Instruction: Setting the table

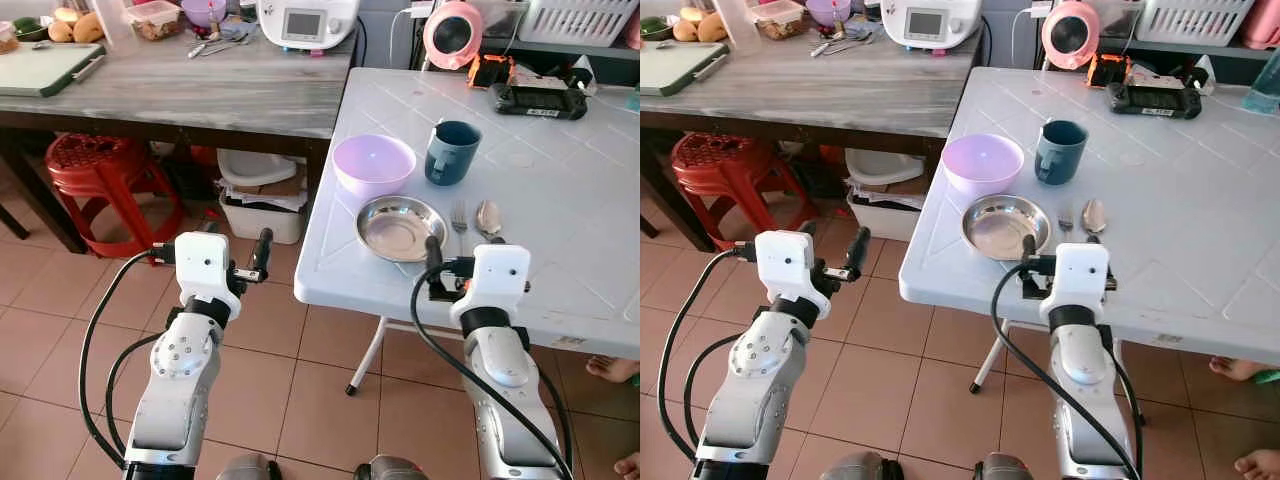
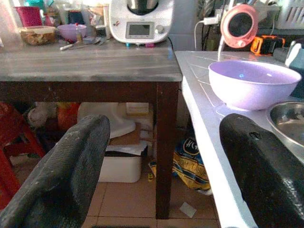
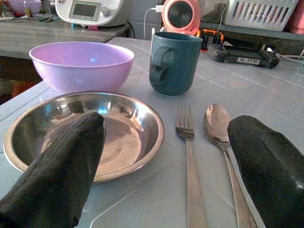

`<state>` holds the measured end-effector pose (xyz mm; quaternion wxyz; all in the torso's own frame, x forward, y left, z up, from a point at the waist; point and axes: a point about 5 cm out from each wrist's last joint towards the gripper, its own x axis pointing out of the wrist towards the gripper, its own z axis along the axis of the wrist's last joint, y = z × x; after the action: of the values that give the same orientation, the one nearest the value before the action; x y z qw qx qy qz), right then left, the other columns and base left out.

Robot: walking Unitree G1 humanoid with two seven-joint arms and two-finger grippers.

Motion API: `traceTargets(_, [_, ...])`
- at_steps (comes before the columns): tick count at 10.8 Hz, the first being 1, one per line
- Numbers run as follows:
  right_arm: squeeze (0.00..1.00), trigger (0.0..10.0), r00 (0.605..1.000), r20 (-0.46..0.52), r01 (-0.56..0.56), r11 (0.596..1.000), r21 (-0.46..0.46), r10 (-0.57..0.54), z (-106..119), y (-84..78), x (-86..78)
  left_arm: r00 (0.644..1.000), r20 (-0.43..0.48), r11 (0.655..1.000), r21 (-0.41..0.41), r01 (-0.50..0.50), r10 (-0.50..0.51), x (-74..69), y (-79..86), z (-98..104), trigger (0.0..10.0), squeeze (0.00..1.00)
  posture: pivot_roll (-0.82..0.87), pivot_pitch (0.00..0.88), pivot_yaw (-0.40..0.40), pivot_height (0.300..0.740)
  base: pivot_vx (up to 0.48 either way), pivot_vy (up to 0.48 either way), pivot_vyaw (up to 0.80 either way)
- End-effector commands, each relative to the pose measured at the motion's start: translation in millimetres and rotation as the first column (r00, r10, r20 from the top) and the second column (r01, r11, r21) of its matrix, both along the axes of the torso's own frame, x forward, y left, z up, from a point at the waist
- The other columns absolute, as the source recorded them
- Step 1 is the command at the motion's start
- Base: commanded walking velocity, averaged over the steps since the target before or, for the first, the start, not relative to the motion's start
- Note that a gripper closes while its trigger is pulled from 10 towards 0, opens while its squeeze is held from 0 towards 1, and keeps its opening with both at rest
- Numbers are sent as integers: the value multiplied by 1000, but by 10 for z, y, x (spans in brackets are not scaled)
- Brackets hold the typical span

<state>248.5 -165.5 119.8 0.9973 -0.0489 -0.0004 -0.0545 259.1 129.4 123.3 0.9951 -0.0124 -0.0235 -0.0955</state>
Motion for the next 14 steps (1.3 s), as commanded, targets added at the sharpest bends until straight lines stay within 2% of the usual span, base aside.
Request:
traceTargets(1, [0,10000,1000,-4,-7,1000,4,7,14,-13,-3,1000,8,999,19,27,-27,-19,-27,14,10000,0,-11,0,27,740,0,0,0])
traceTargets(2, [0,10000,1000,-14,-17,999,41,17,15,-39,40,999,10,999,25,38,-38,-17,-39,24,10000,0,-10,9,31,740,0,0,0])
traceTargets(5, [0,10000,999,-38,7,998,70,-4,24,-191,194,999,4,997,60,52,-52,-63,-4,32,10000,0,8,43,47,740,0,0,0])
traceTargets(8, [0,10000,998,-63,-17,993,118,25,7,-158,268,999,18,981,191,42,-47,-72,108,22,10000,0,28,74,57,740,0,0,0])
traceTargets(11, [0,10000,990,-127,-46,987,157,67,-53,-201,344,997,-2,977,201,74,-75,-99,105,28,10000,0,39,92,60,740,0,0,0])
traceTargets(14, [0,10000,985,-138,-77,981,178,102,-44,-196,409,996,-11,971,221,92,-92,-128,134,27,10000,0,55,100,66,740,0,0,0])
